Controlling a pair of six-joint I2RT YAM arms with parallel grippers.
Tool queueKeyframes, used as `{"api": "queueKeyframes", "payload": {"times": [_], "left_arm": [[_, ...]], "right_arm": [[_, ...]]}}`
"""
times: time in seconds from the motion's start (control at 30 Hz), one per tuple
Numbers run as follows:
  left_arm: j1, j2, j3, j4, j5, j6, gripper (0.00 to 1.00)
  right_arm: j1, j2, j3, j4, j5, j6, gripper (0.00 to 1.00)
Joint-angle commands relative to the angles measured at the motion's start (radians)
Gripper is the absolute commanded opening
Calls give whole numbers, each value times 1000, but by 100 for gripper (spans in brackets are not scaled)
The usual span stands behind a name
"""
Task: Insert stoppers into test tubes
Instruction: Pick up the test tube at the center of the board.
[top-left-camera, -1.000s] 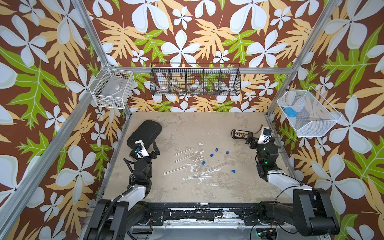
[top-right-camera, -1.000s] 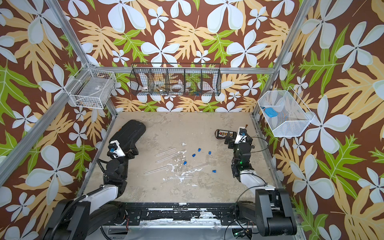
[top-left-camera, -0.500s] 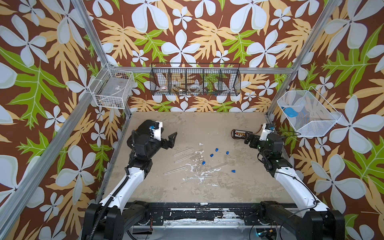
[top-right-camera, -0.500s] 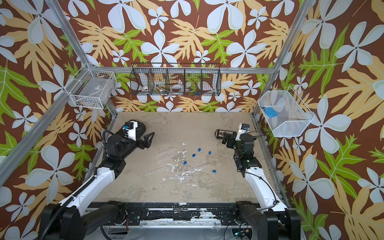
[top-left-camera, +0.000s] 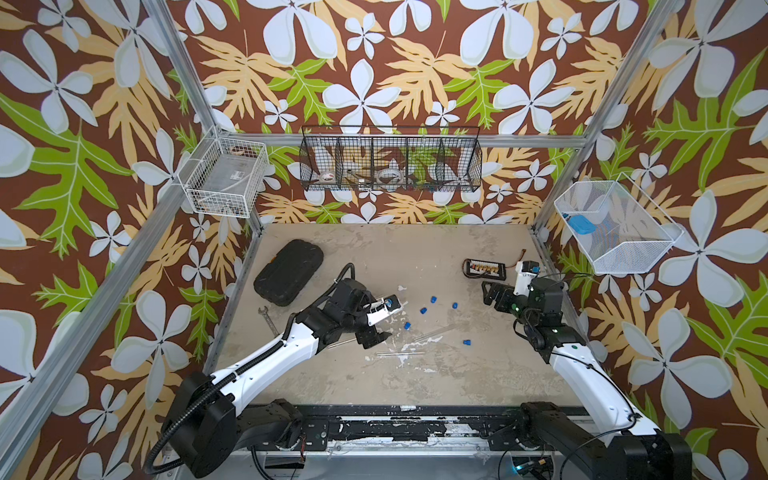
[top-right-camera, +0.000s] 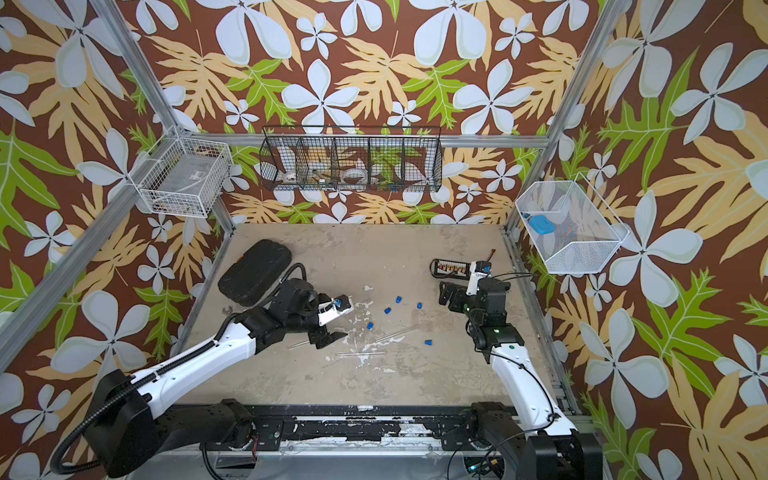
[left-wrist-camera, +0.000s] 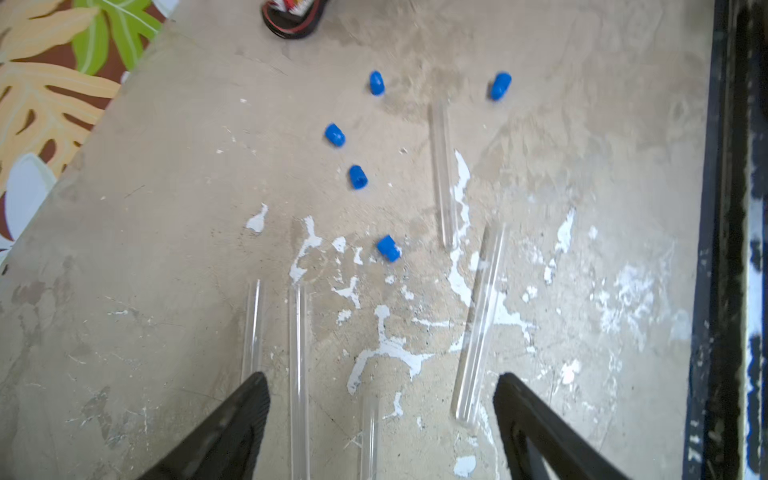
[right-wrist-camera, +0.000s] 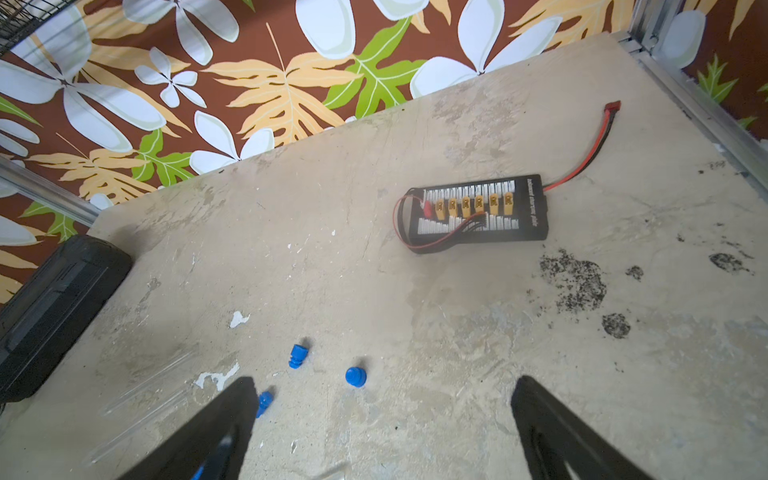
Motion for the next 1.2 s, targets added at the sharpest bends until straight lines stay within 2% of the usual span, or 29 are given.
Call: {"api": "queueKeyframes", "payload": {"times": [0.0,0.17,0.37,0.73,1.17], "left_arm": [[-61,60,40,-92,-46,96,84],[-160,244,159,-201,-112,107,71],[-213,396,236,-271,-159,94,55],[-251,513,296,-266,-164,70,46],[-254,570,308,-290,-184,52,36]], "right_arm": [[0,3,7,-8,-11,-9,98],[1,-10,3,-9,6,-13,97],[1,-23,5,-21,22,-18,97],[1,-32,0,-22,26,-18,97],[1,-37,-3,-21,30,-16,97]]}}
